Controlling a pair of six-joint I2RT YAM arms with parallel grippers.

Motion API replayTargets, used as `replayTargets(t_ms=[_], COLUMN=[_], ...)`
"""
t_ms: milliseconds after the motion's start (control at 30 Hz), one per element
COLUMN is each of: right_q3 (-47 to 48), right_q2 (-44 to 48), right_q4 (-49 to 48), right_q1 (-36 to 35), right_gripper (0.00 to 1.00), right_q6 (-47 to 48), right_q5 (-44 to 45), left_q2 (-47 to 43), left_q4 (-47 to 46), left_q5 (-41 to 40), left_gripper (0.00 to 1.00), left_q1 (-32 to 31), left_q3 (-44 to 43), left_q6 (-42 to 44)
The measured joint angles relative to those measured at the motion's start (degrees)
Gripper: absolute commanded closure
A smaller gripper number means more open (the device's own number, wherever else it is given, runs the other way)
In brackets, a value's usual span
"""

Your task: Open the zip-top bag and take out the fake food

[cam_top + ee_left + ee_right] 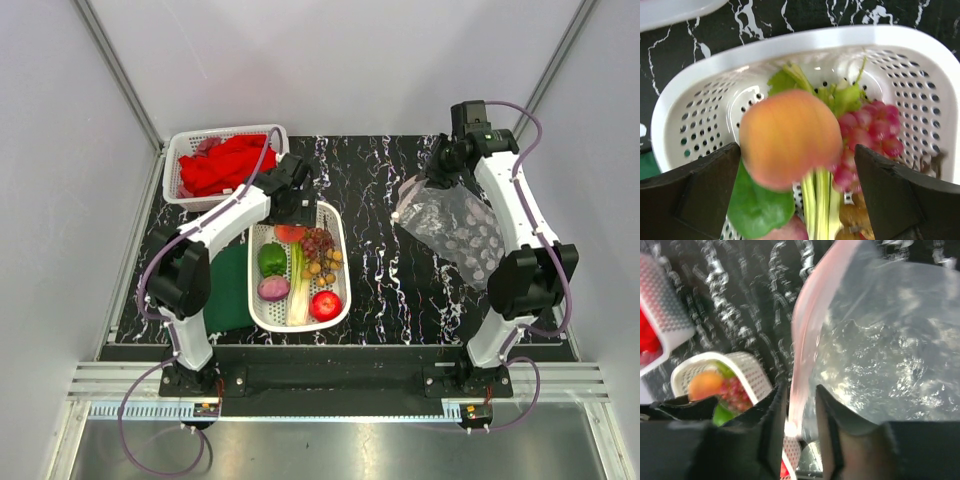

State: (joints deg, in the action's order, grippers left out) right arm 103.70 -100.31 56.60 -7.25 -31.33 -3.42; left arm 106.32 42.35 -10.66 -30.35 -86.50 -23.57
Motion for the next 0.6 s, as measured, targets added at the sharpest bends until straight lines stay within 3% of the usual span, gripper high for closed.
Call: replayTargets(t_ms=[33, 100, 133, 233, 300, 600], right_q3=[0.0, 0.0, -0.15, -1.95, -3.34, -18.62], right_q2=[-0.26, -0.39, -0.17, 1.86, 4.48, 29.68], right_q4=[-0.28, -0.74, -1.18, -1.81, -0.92, 1.11], right_q1=[0.0, 0.0, 0.0, -0.02, -0.07, -0.15], right_gripper=[0.46, 0.36, 0.24, 0.16, 0.0, 0.0], right_q6=[-0.04, -0.22, 0.02, 1.18, 2.14, 3.56], right_q5=[-2.1, -6.01, -8.11, -13.29, -15.26, -15.54], left_q2=[-0.85, -2.91, -4.31, -10.32, -14.69, -30.16], left_q4=[0.83, 2.56, 3.15, 4.74, 4.98, 1.18], left_q5=[0.26, 0.61, 0.72, 1.01, 1.33, 10.23], left_gripper=[0.01, 0.01, 0.01, 0.01, 0.01, 0.01], left_q1=[-0.02, -0.04, -0.24, -1.16, -2.51, -12.98], left_q3=[-0.02, -0.2, -0.2, 0.0, 0.42, 7.41], left_q6=[0.0, 0.0, 0.02, -0.17, -0.39, -7.13])
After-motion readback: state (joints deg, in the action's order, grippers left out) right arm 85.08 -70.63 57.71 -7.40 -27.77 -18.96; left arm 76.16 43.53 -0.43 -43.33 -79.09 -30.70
